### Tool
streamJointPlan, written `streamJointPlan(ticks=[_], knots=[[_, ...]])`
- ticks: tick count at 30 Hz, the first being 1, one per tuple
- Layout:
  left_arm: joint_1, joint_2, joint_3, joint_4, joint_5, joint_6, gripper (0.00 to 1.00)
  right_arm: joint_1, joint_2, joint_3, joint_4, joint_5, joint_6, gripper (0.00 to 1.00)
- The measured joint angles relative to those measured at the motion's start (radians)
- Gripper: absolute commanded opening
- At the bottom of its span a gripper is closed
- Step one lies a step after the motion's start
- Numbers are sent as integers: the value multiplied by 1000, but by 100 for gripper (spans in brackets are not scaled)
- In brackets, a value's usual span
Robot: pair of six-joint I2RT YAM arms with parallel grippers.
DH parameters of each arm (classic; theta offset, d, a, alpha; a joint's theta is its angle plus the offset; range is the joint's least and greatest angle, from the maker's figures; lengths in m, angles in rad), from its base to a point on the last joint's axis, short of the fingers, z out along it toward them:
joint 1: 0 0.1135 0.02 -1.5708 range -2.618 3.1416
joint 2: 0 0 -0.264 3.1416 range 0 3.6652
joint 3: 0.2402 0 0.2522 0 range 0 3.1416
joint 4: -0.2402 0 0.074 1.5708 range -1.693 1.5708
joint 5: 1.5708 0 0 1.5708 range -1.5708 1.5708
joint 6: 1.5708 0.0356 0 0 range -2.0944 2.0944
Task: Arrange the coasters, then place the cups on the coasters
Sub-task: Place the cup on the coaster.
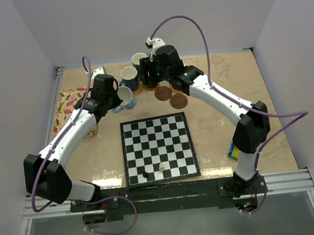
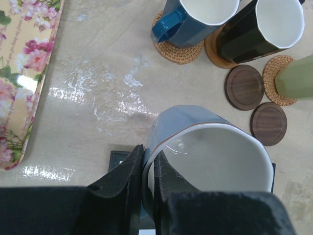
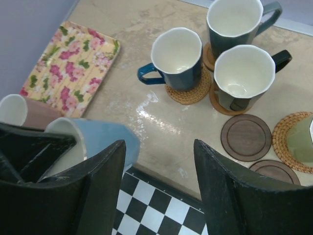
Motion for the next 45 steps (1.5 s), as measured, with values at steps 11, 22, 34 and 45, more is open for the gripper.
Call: streamJointPlan(ticks=[11, 22, 34, 45], knots=[[-23, -6, -39, 60, 66, 15, 0, 136, -113, -88, 57, -3, 13, 60], [-59, -45, -77, 79, 53, 14, 0, 248, -64, -154, 40, 235, 22, 58], [-77, -82, -127, 96, 46, 16, 1, 268, -8, -167, 60, 406, 19, 0], [-78, -185, -157, 217, 171, 113, 72, 251, 7, -169, -1, 458, -33, 0]])
